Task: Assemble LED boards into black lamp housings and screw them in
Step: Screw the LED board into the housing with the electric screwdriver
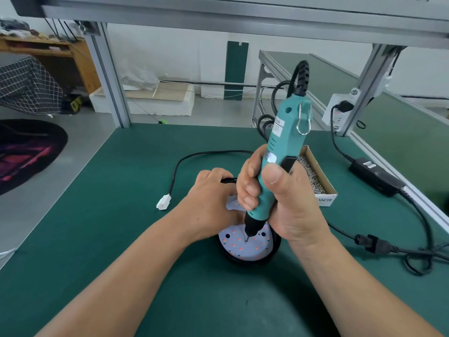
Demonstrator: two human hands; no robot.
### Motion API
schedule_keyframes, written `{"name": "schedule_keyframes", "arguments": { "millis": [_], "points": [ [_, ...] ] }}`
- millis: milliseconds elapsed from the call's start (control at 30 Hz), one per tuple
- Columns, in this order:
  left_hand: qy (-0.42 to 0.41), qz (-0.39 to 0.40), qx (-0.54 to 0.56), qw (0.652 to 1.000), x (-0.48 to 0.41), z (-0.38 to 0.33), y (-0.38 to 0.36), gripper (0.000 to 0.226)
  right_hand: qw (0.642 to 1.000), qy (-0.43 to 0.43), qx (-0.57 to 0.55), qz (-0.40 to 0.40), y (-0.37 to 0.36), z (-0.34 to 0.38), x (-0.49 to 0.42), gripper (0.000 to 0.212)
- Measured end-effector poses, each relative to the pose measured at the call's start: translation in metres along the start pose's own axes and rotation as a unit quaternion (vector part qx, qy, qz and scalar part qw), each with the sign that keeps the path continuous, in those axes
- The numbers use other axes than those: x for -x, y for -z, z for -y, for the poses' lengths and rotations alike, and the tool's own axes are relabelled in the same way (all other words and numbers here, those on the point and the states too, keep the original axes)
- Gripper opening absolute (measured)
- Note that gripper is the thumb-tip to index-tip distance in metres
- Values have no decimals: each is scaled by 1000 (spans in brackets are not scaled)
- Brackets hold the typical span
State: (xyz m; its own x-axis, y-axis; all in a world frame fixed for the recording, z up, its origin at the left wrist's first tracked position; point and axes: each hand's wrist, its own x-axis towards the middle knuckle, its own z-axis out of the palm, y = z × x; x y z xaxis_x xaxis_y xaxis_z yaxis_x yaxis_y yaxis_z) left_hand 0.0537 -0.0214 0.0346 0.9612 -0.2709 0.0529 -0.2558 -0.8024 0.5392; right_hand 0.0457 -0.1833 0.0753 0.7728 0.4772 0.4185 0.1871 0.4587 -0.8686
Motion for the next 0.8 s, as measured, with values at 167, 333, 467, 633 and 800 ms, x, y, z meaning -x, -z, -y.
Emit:
{"name": "schedule_keyframes", "arguments": {
  "millis": [167,333,467,633,800],
  "points": [
    [-2,-14,28,1000,-3,-3,0,10,999,-20,-21,26,0,0,2,61],
    [7,6,27,1000,0,-3,3,20,999,4,-44,18,5,7,0,55],
    [19,9,42,999,7,-1,5,48,993,47,-96,-52,22,21,-4,50],
    [19,17,50,998,15,-2,14,44,939,76,-133,-308,68,36,-9,41],
    [19,-51,81,995,10,-6,22,24,864,110,-161,-464,111,37,-5,51]
  ]
}}
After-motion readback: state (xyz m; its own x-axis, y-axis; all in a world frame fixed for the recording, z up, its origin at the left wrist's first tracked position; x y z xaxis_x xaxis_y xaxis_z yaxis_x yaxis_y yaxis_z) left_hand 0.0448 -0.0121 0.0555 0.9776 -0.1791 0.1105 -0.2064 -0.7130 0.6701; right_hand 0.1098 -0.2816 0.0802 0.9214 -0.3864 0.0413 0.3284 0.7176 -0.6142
